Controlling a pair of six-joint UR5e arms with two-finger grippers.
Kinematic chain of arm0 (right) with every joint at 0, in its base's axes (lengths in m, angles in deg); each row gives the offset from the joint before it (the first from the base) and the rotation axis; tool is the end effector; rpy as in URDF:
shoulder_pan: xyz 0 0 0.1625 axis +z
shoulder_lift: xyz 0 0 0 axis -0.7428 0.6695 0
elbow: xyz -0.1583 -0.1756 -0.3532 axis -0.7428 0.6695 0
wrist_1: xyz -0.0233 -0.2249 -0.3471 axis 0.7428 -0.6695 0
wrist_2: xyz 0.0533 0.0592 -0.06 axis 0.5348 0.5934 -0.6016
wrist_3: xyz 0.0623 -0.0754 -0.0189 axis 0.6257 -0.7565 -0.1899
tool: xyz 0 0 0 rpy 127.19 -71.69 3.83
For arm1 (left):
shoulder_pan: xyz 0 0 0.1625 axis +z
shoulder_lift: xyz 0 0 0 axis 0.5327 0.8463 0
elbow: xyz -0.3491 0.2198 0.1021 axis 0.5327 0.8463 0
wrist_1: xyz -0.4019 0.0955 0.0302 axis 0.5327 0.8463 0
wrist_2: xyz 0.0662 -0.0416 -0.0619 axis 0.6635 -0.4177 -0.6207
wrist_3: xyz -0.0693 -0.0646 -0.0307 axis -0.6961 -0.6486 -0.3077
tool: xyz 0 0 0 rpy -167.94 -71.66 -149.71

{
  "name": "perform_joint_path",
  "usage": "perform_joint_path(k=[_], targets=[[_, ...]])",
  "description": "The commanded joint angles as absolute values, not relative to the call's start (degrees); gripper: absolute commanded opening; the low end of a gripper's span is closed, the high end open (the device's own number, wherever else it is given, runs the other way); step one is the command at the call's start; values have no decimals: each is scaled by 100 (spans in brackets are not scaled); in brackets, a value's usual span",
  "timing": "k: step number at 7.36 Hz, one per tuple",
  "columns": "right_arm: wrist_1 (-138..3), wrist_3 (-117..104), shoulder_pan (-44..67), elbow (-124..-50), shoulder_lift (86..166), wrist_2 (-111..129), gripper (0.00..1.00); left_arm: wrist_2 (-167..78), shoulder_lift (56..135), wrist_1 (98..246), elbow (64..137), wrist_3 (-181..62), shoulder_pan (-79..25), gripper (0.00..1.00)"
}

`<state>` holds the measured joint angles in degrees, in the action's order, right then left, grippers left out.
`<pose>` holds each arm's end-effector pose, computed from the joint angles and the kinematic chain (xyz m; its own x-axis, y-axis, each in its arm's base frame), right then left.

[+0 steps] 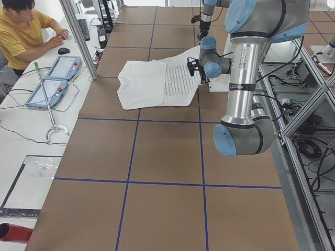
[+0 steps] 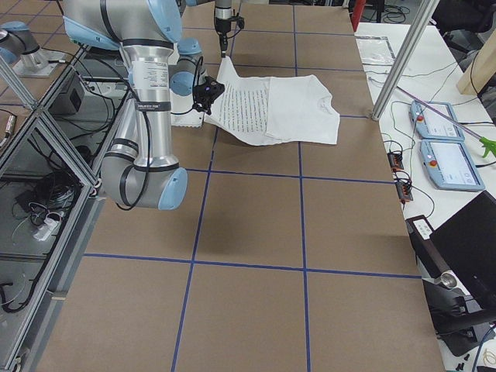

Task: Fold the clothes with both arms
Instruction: 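Lift the hem with both grippers and fold it toward the collar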

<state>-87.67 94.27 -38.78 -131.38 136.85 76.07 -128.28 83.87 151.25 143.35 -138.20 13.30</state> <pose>-0.3976 -0.1996 0.2418 0.4911 0.5439 0.6804 -0.4357 0.8298 -0.3488 0.3778 -0.2425 0.2451 0.5101 -0.2372 -0.8268 0.1367 0.9714 -0.1943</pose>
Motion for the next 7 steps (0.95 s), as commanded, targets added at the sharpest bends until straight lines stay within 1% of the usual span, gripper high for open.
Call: perform_joint_path(k=[1,2,4,5,7], targets=[[-8772,8224,-2493,-11917,12646,8410,0,-12797,9196,15132,13357,-13276,515,0],[-8745,7401,-2007,-11423,12338,8607,0,-12796,9566,15140,12881,-12927,181,0],[-8754,6683,-1145,-10500,11688,8853,0,-12805,9788,15559,12211,-12415,-382,0],[-8754,6551,-845,-9912,11197,8907,0,-12814,9798,15884,12025,-12353,-680,0],[-8745,6295,-404,-8918,10422,9100,0,-12831,9807,16019,11910,-11906,-1156,0]])
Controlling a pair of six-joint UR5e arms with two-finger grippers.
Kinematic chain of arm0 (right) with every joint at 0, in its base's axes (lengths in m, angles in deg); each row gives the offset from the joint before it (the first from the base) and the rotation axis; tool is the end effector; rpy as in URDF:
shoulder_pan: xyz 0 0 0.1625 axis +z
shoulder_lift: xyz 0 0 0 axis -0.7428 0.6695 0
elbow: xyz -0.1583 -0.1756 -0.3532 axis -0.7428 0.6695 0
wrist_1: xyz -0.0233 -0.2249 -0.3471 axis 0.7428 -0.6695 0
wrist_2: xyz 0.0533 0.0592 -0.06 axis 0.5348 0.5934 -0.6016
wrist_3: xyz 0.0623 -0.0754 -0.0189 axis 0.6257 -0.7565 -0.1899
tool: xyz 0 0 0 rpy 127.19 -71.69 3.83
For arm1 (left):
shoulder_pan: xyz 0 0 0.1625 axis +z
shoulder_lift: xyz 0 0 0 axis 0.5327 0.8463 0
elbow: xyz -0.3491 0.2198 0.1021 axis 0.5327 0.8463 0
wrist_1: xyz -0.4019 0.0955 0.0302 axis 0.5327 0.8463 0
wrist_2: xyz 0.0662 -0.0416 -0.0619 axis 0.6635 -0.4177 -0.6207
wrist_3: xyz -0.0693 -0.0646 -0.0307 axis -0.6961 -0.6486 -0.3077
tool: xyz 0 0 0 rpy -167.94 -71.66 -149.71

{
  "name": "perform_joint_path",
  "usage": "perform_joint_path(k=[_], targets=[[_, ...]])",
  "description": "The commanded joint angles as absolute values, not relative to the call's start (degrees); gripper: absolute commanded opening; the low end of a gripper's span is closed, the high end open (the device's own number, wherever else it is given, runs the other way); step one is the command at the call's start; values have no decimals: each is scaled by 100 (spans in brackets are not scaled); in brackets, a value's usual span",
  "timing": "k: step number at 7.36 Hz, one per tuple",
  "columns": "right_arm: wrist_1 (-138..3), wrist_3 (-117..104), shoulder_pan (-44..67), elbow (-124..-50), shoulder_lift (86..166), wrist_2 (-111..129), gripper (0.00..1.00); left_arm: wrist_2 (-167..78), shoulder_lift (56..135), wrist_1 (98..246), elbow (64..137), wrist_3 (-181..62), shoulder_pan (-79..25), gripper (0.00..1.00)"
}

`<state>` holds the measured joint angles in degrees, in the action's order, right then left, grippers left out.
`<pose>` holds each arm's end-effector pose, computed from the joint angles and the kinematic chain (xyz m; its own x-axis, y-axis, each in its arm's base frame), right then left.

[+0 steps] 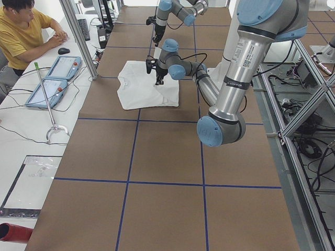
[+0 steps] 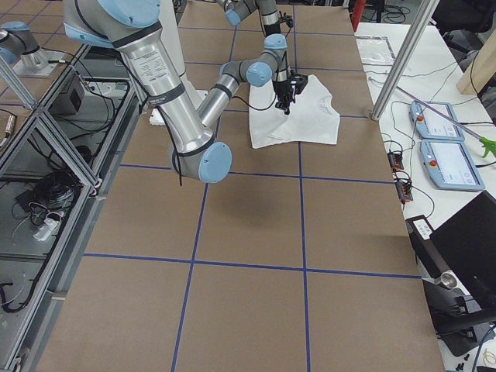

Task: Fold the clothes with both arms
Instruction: 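Lift the hem with both grippers and fold it toward the collar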

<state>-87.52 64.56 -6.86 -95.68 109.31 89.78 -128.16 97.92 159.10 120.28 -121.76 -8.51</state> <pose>-0.4200 -0.5124 0.2137 0.5827 0.4539 0.6741 -0.4974 0.8551 -0.1459 0.3715 -0.4611 0.2633 0.5211 -0.1635 -0.8377 0.3597 0.9321 0.0418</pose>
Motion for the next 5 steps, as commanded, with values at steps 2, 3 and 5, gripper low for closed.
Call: perform_joint_path(k=[2,3,5], targets=[[-7864,6294,-106,-7653,9866,9214,0,-12840,9885,16551,11299,-11816,-1333,0],[-7361,6268,-52,-7100,9769,9215,0,-12823,9903,17043,10798,-11807,-1360,0],[-6839,6207,36,-5939,9269,9215,0,-12814,10017,17617,10032,-11738,-1605,0]])
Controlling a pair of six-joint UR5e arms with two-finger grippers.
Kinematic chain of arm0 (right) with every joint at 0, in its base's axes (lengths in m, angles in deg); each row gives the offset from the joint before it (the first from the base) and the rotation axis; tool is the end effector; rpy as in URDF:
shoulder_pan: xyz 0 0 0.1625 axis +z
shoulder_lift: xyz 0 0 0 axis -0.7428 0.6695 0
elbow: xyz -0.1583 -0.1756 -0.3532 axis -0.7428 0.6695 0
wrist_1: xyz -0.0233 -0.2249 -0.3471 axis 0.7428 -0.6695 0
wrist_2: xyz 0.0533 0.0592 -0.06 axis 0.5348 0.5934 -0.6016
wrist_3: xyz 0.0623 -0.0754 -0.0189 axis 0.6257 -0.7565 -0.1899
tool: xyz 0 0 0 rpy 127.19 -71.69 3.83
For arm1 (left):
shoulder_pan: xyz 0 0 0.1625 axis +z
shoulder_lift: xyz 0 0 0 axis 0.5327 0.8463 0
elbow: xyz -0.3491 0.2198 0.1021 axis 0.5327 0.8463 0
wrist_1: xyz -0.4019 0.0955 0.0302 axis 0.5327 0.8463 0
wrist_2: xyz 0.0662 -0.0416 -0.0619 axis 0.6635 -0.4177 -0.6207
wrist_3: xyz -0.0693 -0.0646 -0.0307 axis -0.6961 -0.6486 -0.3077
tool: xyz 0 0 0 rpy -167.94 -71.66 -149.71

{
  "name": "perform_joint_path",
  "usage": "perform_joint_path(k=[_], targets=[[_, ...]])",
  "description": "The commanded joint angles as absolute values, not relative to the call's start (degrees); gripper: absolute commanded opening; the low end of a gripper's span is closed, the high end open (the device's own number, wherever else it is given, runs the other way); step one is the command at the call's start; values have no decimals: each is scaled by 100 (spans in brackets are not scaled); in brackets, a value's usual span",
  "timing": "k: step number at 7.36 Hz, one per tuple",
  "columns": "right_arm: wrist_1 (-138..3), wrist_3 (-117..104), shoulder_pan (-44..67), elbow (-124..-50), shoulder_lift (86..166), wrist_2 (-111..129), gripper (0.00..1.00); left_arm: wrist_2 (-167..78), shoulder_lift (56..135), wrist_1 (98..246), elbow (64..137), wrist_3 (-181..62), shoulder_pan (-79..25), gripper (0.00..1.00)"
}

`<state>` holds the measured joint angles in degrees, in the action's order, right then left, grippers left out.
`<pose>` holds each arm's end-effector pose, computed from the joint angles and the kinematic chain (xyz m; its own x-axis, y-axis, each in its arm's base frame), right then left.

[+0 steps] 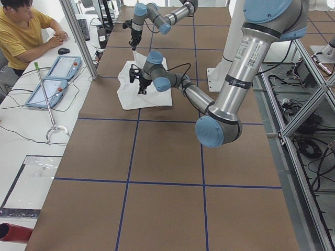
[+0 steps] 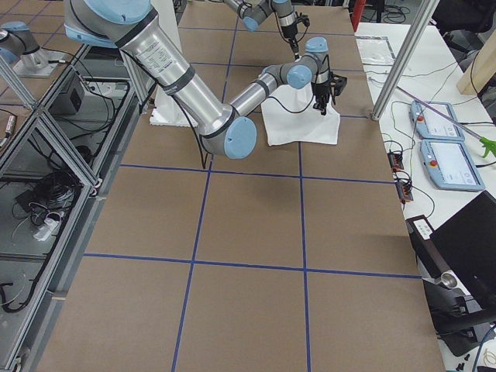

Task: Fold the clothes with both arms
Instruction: 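Lay the hem down near the collar and open both grippers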

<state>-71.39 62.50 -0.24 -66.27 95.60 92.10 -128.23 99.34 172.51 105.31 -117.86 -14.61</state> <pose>-0.4569 -0.6603 0.2229 0.5420 0.4845 0.6866 -0.5475 0.8234 -0.1488 0.3642 -0.5444 0.3346 0.5319 -0.1583 -0.8319 0.4206 0.9020 0.0972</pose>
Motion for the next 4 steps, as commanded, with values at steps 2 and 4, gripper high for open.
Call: perform_joint_path(k=[2,4], targets=[[-6733,6224,37,-5523,9013,9215,0,-12805,10237,17917,9398,-11711,-1606,0],[-6522,6250,37,-5301,9003,9215,0,-12805,10246,18120,9273,-11693,-1606,0]])
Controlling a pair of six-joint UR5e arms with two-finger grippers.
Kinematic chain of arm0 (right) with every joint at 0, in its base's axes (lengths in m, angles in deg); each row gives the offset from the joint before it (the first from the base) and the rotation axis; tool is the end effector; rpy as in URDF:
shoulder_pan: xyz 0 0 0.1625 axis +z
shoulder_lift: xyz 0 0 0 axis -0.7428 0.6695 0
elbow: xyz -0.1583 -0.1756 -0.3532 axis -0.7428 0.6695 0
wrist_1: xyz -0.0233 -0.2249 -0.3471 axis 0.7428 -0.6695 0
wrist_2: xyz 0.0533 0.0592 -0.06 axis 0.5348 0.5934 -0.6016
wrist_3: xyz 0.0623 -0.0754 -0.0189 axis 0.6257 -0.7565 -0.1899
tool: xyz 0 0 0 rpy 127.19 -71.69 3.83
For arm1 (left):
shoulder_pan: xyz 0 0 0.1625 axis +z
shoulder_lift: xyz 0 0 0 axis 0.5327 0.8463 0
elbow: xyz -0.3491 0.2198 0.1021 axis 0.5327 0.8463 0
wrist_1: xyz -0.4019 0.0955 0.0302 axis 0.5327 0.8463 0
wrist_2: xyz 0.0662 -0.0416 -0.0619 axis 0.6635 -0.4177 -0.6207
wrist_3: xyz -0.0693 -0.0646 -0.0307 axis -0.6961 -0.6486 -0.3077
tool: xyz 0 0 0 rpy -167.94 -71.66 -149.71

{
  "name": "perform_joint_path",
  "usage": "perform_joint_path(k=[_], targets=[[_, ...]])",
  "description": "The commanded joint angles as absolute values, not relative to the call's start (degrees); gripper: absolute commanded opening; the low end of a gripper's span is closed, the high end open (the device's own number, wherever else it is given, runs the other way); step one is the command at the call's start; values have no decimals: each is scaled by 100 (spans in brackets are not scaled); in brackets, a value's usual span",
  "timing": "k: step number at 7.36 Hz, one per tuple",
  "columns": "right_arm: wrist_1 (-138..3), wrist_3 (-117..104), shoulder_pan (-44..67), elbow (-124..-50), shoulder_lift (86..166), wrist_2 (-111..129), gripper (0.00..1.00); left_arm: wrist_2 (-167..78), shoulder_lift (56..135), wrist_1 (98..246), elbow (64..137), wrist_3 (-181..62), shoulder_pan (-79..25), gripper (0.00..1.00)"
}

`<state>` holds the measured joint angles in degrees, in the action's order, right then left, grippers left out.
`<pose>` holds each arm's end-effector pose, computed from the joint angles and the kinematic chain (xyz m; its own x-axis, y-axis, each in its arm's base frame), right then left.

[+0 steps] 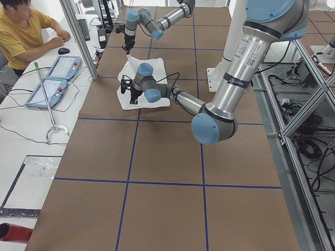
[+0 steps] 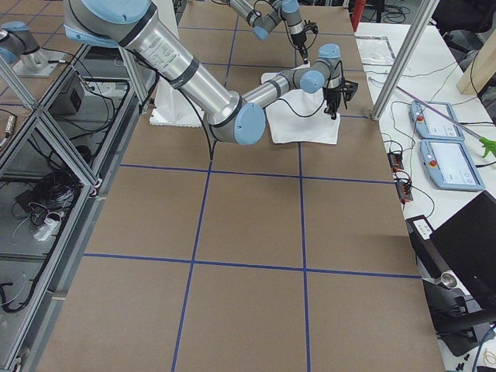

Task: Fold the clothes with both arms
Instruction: 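Lay the hem down near the collar and open both grippers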

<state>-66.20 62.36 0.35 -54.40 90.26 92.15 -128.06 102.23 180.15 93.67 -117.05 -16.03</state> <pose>-0.4805 -0.6990 0.2332 0.5489 0.4999 0.6700 -0.5565 0.8166 -0.1534 0.3804 -0.5871 0.3827 0.5453 -0.1712 -0.8206 0.4359 0.8940 0.1032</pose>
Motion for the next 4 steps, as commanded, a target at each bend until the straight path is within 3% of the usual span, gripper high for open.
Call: perform_joint_path(k=[1,4], targets=[[-6521,6242,106,-5301,9090,9207,0,-12805,10359,18111,9264,-11702,-1606,0],[-6521,6180,300,-5415,9336,9286,0,-12797,10466,18076,9211,-11702,-1764,0]])
